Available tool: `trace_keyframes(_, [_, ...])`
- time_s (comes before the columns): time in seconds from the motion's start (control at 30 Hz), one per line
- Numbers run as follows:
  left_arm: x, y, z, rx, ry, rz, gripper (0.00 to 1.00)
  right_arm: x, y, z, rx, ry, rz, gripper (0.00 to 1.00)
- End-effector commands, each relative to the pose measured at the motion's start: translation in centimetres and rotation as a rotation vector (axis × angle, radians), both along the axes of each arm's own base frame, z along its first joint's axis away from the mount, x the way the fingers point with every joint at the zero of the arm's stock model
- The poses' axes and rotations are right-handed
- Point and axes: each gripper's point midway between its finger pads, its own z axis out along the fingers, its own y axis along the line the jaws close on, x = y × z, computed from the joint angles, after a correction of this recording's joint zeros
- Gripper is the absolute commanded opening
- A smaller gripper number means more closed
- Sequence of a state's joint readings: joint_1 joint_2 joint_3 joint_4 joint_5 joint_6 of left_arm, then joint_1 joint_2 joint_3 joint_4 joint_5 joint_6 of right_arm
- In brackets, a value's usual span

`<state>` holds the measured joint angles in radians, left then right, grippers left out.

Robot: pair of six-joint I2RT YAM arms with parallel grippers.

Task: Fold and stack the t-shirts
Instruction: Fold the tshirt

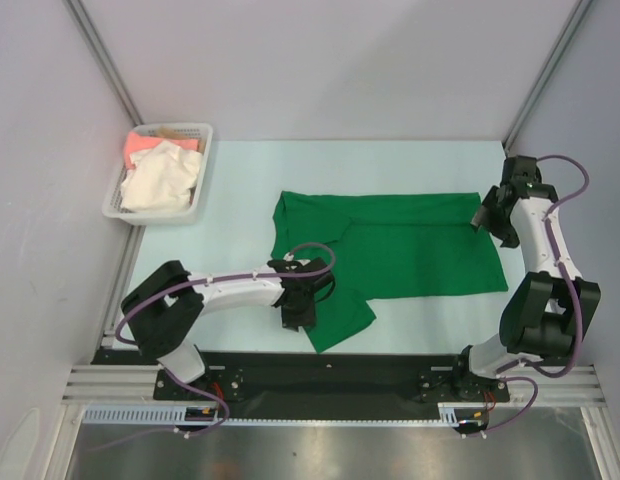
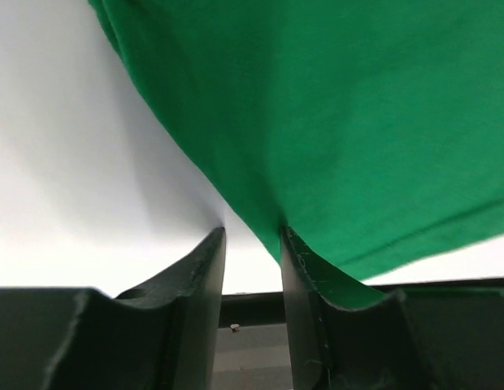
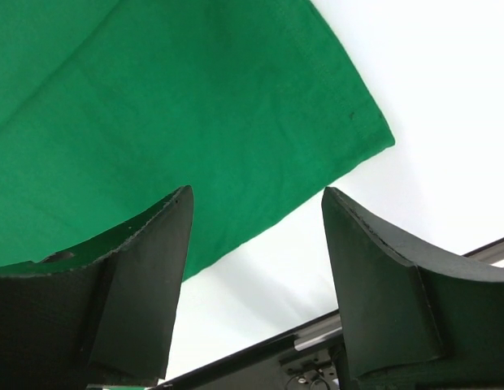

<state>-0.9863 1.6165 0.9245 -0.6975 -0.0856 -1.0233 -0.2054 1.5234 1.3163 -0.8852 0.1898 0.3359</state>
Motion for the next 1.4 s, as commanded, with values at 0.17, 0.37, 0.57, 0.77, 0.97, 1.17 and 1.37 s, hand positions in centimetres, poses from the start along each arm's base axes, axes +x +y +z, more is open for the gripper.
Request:
trace_keyframes(0.17, [-0.1, 0.8, -2.0, 0.053, 0.006, 0.013, 0.25, -1.1, 1.6, 0.4, 0.02, -0.018, 0.022, 0.7])
trace_keyframes(0.37, [0.0, 0.7, -2.7, 0.038, 0.005, -0.013, 0.0, -2.3, 1.7, -1.8, 0.102, -0.003, -0.031, 0.63])
trace_keyframes(0.57, [0.6, 0.5, -1.3, 0.019, -0.042, -0.055, 0.0, -3.2, 0.8, -4.2, 0.176, 0.039, -0.109, 0.42])
trace_keyframes(0.77, [1.6, 0.7, 2.0, -0.021, -0.144, -0.08, 0.0, -4.2, -1.1, -5.5, 0.224, 0.044, -0.191, 0.44])
trace_keyframes(0.97, [1.9, 0.5, 3.5, -0.068, -0.195, -0.076, 0.0, -4.4, -1.4, -5.9, 0.225, 0.057, -0.198, 0.45])
trace_keyframes(1.17, [1.6, -0.2, 3.1, -0.07, -0.156, -0.084, 0.01, -4.2, -1.6, -5.8, 0.218, 0.055, -0.188, 0.45])
trace_keyframes(1.37, [2.6, -0.8, 4.2, -0.092, -0.204, -0.082, 0.0, -5.4, -1.9, -6.4, 0.208, 0.08, -0.205, 0.45])
